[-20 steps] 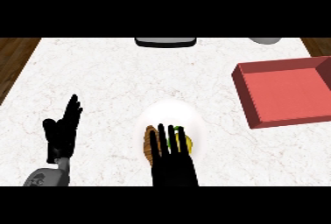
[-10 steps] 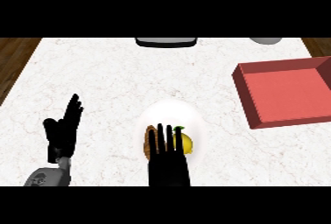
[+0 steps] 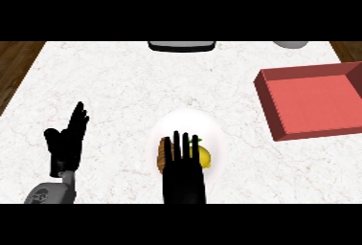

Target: Pick the lemon from the plate and place it in the cardboard box

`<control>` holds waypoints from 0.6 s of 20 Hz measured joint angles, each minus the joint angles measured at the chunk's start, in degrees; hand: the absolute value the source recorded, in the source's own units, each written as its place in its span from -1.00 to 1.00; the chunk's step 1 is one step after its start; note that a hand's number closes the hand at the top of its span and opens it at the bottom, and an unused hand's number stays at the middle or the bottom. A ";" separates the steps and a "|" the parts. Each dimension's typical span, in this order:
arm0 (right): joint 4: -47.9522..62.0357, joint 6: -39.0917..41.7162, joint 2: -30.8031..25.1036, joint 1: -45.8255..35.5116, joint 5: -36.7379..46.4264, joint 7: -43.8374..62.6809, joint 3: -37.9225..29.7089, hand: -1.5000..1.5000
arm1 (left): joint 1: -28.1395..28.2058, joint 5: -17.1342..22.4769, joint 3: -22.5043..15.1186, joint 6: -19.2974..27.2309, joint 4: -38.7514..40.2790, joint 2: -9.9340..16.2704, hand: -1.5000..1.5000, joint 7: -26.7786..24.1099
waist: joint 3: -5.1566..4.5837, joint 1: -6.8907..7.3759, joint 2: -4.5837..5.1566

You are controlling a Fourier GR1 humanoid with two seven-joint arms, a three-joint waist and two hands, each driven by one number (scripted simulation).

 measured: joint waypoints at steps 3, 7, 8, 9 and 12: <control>1.80 -0.79 -0.03 -1.07 -0.51 0.25 -0.28 -1.00 | 0.13 -0.31 0.19 0.09 -0.26 -0.29 0.00 0.34 | 0.00 0.02 0.00; 4.87 -1.77 -0.04 -2.37 -1.16 0.22 -0.86 -1.00 | 0.28 -0.33 0.62 -0.57 -0.94 -0.04 0.00 1.16 | 0.00 0.07 0.00; 5.15 -1.56 -0.06 -2.73 -1.44 0.02 -1.41 -1.00 | 0.42 -0.55 0.65 -0.58 -0.89 -0.06 0.00 1.11 | 0.00 0.04 0.00; 5.93 -1.69 -0.05 -3.23 -1.61 -0.01 -1.59 -1.00 | -0.21 -0.56 0.91 -0.71 -0.45 -0.02 0.00 1.32 | 0.00 0.02 0.01; 7.73 -2.21 -0.08 -4.59 -2.71 0.39 -1.57 -1.00 | 0.41 -0.86 0.78 -0.77 -1.73 -0.18 0.00 2.00 | 0.00 0.16 0.01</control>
